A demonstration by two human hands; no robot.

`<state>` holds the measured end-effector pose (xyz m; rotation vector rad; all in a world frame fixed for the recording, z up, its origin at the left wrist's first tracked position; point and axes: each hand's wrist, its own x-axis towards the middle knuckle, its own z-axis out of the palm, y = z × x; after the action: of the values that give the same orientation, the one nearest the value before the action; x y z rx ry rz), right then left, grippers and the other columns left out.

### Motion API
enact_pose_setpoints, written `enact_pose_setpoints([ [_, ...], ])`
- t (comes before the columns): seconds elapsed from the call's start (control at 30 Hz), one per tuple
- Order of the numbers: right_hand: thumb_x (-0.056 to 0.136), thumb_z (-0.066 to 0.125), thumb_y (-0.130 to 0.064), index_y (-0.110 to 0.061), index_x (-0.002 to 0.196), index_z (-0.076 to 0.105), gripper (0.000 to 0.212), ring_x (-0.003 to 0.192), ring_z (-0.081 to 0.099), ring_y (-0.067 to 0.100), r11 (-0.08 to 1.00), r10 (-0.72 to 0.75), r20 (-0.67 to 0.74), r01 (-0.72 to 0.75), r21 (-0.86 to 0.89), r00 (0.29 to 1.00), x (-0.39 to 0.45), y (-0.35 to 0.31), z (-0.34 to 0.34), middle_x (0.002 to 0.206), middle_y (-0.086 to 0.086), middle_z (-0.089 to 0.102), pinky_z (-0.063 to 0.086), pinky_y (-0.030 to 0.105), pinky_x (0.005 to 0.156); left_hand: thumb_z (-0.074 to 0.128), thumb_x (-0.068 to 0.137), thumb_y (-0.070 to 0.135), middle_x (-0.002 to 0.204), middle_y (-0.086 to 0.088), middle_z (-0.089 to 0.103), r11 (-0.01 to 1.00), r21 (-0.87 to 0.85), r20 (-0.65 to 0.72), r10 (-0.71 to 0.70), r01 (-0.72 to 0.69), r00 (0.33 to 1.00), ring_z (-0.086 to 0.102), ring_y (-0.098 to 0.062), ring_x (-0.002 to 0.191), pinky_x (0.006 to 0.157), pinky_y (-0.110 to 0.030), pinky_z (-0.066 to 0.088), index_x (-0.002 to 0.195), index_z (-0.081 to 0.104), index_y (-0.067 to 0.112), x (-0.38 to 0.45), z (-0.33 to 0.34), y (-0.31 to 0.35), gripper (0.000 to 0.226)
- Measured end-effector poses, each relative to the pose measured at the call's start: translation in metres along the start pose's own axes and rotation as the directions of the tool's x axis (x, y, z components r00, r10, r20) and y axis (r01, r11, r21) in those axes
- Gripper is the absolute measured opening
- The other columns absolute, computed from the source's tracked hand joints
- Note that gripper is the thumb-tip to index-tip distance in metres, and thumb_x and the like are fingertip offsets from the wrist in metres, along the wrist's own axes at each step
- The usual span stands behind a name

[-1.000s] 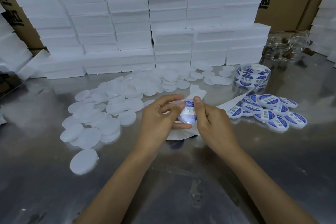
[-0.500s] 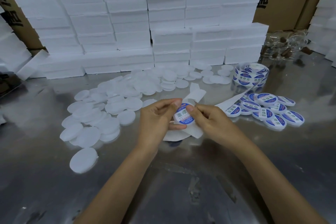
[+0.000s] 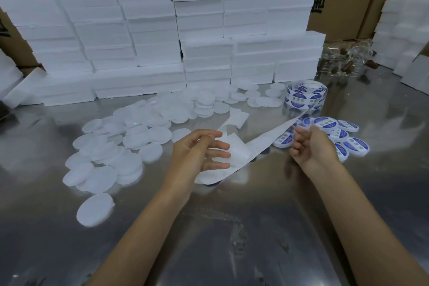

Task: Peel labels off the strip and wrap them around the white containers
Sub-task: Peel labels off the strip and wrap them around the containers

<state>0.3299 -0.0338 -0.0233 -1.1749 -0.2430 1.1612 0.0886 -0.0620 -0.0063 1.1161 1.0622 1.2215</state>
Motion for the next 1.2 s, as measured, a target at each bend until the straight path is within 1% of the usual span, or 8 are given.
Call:
enact_pose_setpoints([
  [0.2, 0.101, 0.035, -0.019, -0.013, 0.089, 0.062, 0.031, 0.046, 0.035, 0.011, 0.979, -0.046, 0.057, 0.056, -0.195, 0.997, -0.006, 0.006, 0.006, 0.06, -0.002, 0.048, 0.03, 0.024, 0.047, 0.051, 0.099, 0.005, 0.082, -0.019, 0.074, 0.973, -0.224, 0.044, -0.035, 0.044, 0.998, 0.073, -0.027, 0.07, 0.062, -0.03, 0.06, 0.098, 0.071, 0.002, 0.009, -0.006, 0.008, 0.02],
  [0.3, 0.1, 0.038, -0.02, -0.014, 0.088, 0.065, 0.03, 0.049, 0.041, 0.013, 0.941, -0.112, 0.055, 0.123, -0.316, 0.992, -0.014, 0.011, 0.014, 0.056, -0.002, 0.053, 0.033, 0.027, 0.047, 0.053, 0.097, 0.005, 0.08, -0.013, 0.075, 0.945, -0.311, -0.135, 0.059, -0.098, 0.989, 0.073, -0.023, 0.072, 0.061, -0.027, 0.059, 0.098, 0.07, 0.003, 0.024, -0.037, 0.021, 0.017],
  [0.37, 0.099, 0.039, -0.02, -0.017, 0.087, 0.066, 0.03, 0.05, 0.044, 0.012, 0.896, -0.187, 0.053, 0.192, -0.4, 0.981, -0.019, 0.014, 0.02, 0.056, -0.002, 0.056, 0.036, 0.026, 0.047, 0.054, 0.098, 0.006, 0.086, -0.004, 0.076, 0.971, 0.103, -0.327, 0.239, -0.217, 0.914, 0.072, -0.022, 0.082, 0.064, -0.021, 0.056, 0.099, 0.072, 0.012, 0.034, -0.065, 0.02, 0.019],
  [0.47, 0.098, 0.04, -0.02, -0.02, 0.085, 0.066, 0.03, 0.045, 0.045, 0.008, 0.857, -0.275, 0.093, 0.288, -0.428, 0.957, -0.027, 0.019, 0.026, 0.052, -0.006, 0.057, 0.036, 0.024, 0.044, 0.062, 0.096, 0.015, 0.118, -0.001, 0.069, 0.63, 0.772, -0.272, 0.447, -0.084, 0.852, 0.062, -0.024, 0.113, 0.093, -0.025, 0.049, 0.116, 0.068, 0.019, 0.049, -0.097, 0.004, 0.022],
  [0.63, 0.099, 0.04, -0.021, -0.02, 0.083, 0.065, 0.029, 0.041, 0.043, 0.004, 0.815, -0.325, 0.165, 0.365, -0.45, 0.931, -0.033, 0.027, 0.029, 0.05, -0.008, 0.054, 0.033, 0.021, 0.041, 0.065, 0.094, 0.036, 0.136, -0.007, 0.061, 0.316, 0.949, -0.131, 0.387, 0.002, 0.913, 0.047, -0.028, 0.132, 0.109, -0.041, 0.03, 0.125, 0.065, 0.014, 0.07, -0.11, -0.024, 0.039],
  [0.83, 0.1, 0.042, -0.024, -0.019, 0.084, 0.065, 0.028, 0.043, 0.043, 0.003, 0.783, -0.347, 0.214, 0.408, -0.469, 0.913, -0.036, 0.03, 0.03, 0.052, -0.007, 0.054, 0.035, 0.021, 0.043, 0.067, 0.093, 0.03, 0.121, -0.006, 0.067, 0.332, 0.943, -0.162, 0.458, 0.001, 0.874, 0.051, -0.027, 0.125, 0.109, -0.041, 0.03, 0.111, 0.069, 0.021, 0.073, -0.111, -0.026, 0.02],
  [0.97, 0.099, 0.043, -0.023, -0.018, 0.083, 0.065, 0.028, 0.046, 0.044, 0.007, 0.766, -0.373, 0.244, 0.445, -0.464, 0.895, -0.041, 0.031, 0.033, 0.055, -0.004, 0.054, 0.034, 0.024, 0.046, 0.082, 0.079, 0.021, 0.119, -0.003, 0.065, 0.438, 0.898, -0.205, 0.494, -0.038, 0.845, 0.051, -0.029, 0.121, 0.108, -0.04, 0.034, 0.116, 0.061, 0.023, 0.07, -0.107, -0.019, 0.042],
  [1.2, 0.097, 0.052, -0.015, -0.013, 0.088, 0.065, 0.015, 0.058, 0.051, 0.007, 0.647, -0.522, 0.387, 0.648, -0.401, 0.76, -0.057, 0.037, 0.04, 0.064, -0.004, 0.058, 0.041, 0.026, 0.06, 0.083, 0.081, 0.025, 0.115, 0.024, 0.057, 0.651, 0.655, -0.123, 0.592, -0.384, 0.796, 0.055, 0.0, 0.109, 0.086, -0.003, 0.039, 0.098, 0.068, 0.026, 0.045, -0.081, 0.009, 0.022],
])
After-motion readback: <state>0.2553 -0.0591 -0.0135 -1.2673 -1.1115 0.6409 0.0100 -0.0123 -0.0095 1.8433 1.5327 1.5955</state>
